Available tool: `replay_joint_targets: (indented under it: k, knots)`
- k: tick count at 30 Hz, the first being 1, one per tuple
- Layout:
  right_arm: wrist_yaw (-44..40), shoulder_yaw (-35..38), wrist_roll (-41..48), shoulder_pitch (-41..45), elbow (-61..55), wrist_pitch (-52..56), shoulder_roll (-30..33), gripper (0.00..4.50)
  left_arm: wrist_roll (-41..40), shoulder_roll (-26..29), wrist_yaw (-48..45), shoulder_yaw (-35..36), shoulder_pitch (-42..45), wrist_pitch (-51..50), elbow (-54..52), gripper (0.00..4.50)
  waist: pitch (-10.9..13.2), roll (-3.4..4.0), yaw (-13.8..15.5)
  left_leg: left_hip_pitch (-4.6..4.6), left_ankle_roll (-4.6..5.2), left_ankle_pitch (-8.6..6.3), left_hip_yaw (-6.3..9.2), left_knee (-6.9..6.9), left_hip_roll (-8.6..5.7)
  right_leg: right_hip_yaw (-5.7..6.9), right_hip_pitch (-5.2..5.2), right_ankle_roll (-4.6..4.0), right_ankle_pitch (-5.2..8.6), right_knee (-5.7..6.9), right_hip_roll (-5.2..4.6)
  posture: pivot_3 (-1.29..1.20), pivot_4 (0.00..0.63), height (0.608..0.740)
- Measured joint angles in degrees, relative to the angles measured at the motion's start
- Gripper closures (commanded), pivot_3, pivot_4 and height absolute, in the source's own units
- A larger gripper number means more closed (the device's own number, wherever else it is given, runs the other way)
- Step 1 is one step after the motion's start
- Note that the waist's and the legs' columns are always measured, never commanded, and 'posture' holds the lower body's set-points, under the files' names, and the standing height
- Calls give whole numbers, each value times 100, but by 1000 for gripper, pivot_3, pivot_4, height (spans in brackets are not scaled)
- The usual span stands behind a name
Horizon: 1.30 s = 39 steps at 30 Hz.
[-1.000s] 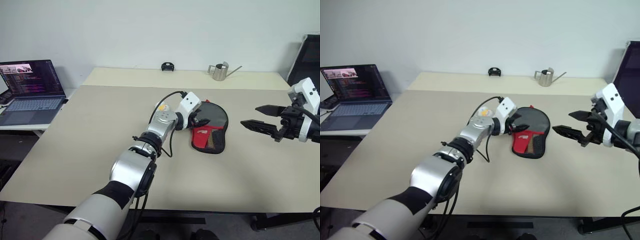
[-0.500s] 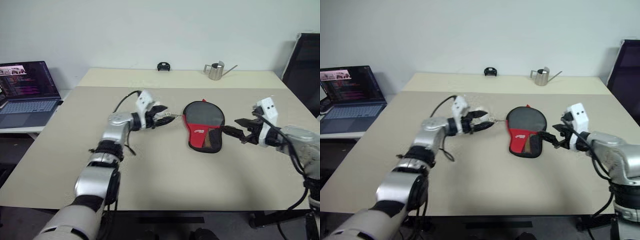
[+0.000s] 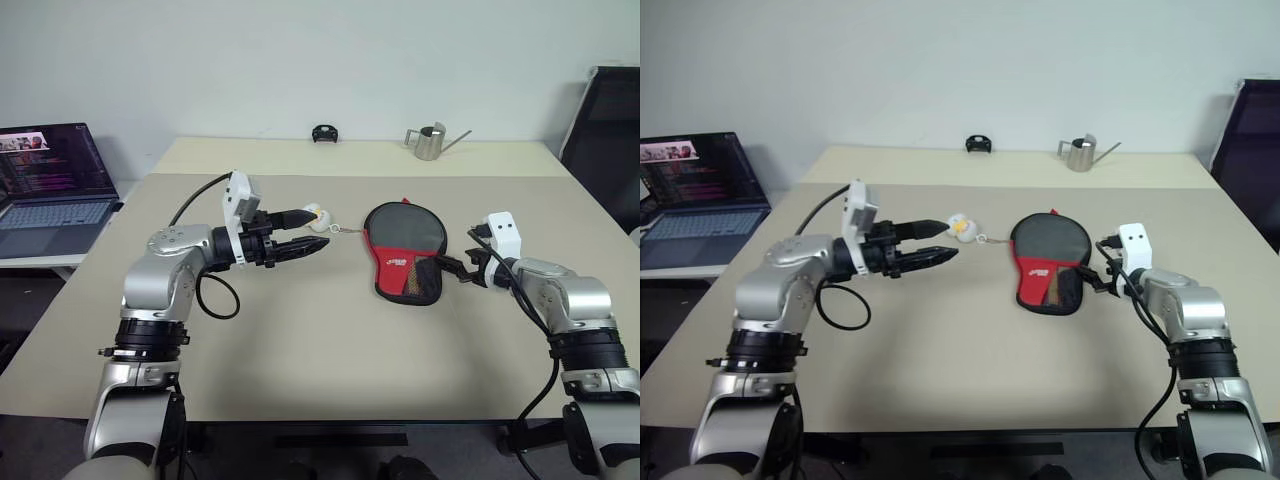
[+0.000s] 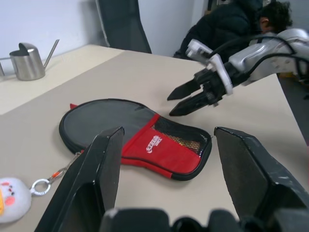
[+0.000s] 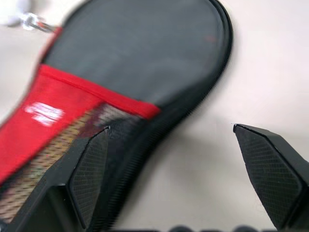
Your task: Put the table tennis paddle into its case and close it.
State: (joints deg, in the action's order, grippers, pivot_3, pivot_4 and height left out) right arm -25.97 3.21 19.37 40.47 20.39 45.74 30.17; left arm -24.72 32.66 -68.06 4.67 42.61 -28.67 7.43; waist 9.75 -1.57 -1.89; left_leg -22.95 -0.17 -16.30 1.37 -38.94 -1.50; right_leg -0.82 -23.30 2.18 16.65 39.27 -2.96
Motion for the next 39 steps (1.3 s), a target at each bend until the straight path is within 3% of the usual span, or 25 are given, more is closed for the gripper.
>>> replay_joint_targets:
  k: [7,25,28,39]
  knots:
    - [-36,18,-27,325,531,-124,-368,40,-46,154,113,3,7,-26,-32,1237,0,1,-5,2,0,0,-2,-1,2,-2,-1,0,0,7,1,0,150,740]
    - [-270,-1,-294,556,1125,-255,-461,40,-91,193,122,1,6,72,10,1237,0,1,0,7,2,-1,-2,-3,3,-2,-1,0,0,18,1,0,150,740]
    - [-314,-9,-315,615,1198,-244,-555,588,-91,192,121,-3,6,81,13,1237,-1,0,-33,10,1,-1,-3,-3,5,-4,-1,0,0,20,3,0,150,740]
    - [-461,2,-427,962,1800,-267,-864,4014,-87,228,113,-20,-118,174,15,1237,-3,-1,-123,24,4,-2,-5,-2,6,-9,1,-1,0,43,3,0,150,740]
